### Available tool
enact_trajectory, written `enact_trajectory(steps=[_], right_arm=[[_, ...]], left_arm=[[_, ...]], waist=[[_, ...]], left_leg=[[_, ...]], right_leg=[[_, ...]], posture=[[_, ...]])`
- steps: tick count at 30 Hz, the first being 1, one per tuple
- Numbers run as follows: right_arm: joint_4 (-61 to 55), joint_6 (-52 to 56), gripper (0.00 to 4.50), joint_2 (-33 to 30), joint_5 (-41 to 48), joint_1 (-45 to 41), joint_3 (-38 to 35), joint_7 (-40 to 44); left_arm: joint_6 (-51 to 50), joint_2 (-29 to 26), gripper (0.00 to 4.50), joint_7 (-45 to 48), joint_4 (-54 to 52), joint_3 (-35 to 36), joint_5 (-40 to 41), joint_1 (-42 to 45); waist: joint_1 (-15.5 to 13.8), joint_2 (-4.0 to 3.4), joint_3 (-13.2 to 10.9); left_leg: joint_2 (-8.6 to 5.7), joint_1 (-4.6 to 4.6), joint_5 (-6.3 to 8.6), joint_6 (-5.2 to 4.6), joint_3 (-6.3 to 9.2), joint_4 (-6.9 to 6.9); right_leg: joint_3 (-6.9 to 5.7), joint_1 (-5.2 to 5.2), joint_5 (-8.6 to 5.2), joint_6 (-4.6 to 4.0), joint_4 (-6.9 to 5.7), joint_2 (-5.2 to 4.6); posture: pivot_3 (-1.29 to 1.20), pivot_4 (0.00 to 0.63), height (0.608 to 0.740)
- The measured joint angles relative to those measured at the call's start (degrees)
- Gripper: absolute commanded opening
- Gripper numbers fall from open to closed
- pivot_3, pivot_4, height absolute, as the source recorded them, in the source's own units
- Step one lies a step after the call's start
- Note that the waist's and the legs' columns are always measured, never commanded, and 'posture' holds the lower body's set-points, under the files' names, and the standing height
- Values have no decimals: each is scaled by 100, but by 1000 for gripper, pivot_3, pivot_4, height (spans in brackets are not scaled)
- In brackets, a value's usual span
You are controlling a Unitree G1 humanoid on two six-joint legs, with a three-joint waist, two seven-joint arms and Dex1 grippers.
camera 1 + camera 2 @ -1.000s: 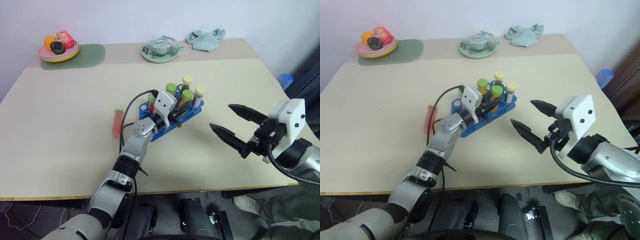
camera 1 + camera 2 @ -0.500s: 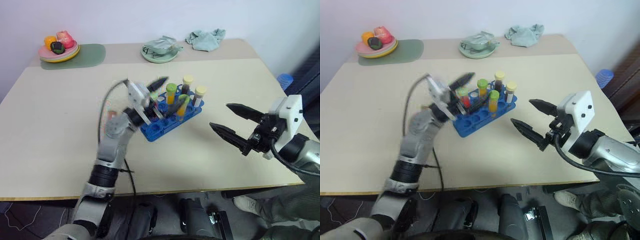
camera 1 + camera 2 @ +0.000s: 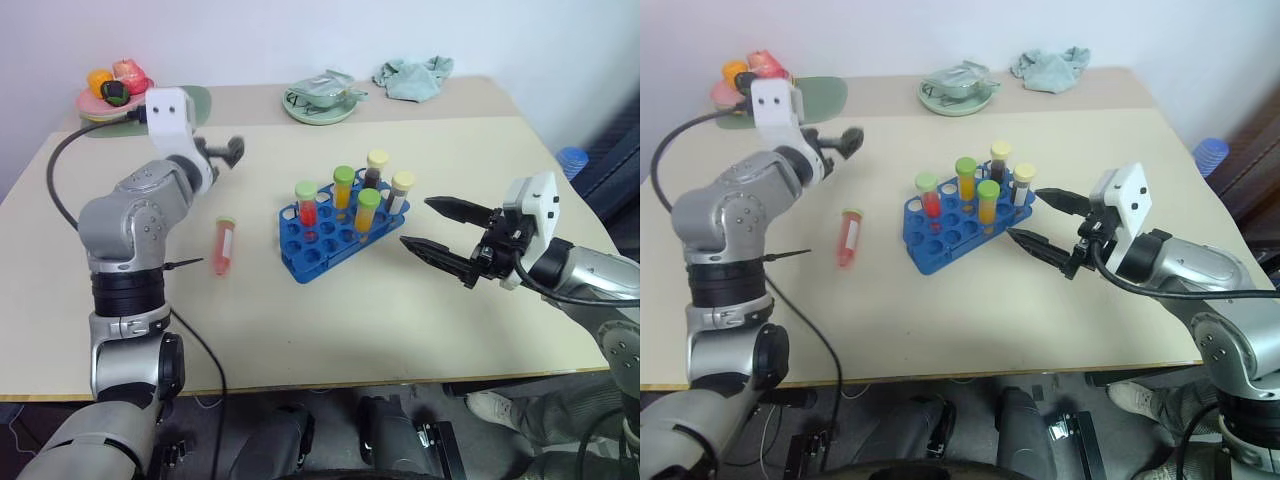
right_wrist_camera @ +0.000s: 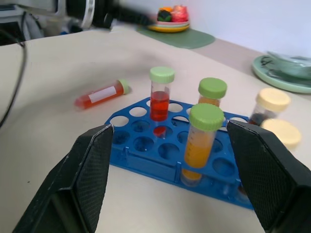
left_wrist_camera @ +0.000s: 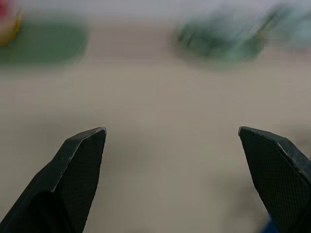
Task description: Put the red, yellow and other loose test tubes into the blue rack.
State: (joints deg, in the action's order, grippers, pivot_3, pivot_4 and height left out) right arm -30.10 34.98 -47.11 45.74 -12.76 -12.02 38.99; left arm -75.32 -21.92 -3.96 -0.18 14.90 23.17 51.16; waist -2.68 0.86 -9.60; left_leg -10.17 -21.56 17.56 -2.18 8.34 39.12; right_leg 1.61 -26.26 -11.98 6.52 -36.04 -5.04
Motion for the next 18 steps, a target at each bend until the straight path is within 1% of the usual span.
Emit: enact_trajectory(steps=[1,2,4,7,11,14,18], right_arm=[[17,-9,3791,2,-14,-42,23,47],[31,-13,3791,2,-39,-78,30,88],[77,-18,3791,1,-64,-132,42,165],[143,-17,3791,-21,-108,-120,40,312],[102,27,3791,-238,-101,74,-19,614],[-20,98,3791,-442,-46,331,-126,885],[-205,125,3791,-570,31,465,-369,1068]], left_arm=[[-691,18,4462,-129,52,70,-87,177],[-1113,12,4462,-197,161,101,-125,329],[-1562,-38,4462,-301,529,115,-120,545],[-1671,-26,4462,-527,1253,155,-67,628],[-1672,-4,4462,-847,2068,178,29,793],[-1671,49,4462,-1147,2556,329,78,1021],[-1671,213,4462,-1462,3013,494,112,1197]], waist=[[-2,2,0],[6,2,0],[32,1,1],[59,-1,1],[39,0,1],[26,1,0],[40,1,0]], left_leg=[[0,0,0,0,0,0],[-1,1,1,1,-1,-2],[-1,6,4,6,-1,-4],[3,10,4,13,-6,-5],[5,8,5,15,-6,-3],[4,8,6,14,-7,-2],[4,8,6,15,-8,-2]], right_leg=[[0,0,0,0,0,-1],[-1,-1,0,0,0,-1],[-1,-1,0,0,-1,-1],[0,-7,0,0,-8,-2],[0,-6,0,0,-7,-5],[-1,-5,0,0,-4,-8],[0,-7,0,0,-8,-9]], posture=[[0,150,740],[0,150,740],[0,150,740],[0,150,740],[0,150,740],[0,150,740],[0,150,740]])
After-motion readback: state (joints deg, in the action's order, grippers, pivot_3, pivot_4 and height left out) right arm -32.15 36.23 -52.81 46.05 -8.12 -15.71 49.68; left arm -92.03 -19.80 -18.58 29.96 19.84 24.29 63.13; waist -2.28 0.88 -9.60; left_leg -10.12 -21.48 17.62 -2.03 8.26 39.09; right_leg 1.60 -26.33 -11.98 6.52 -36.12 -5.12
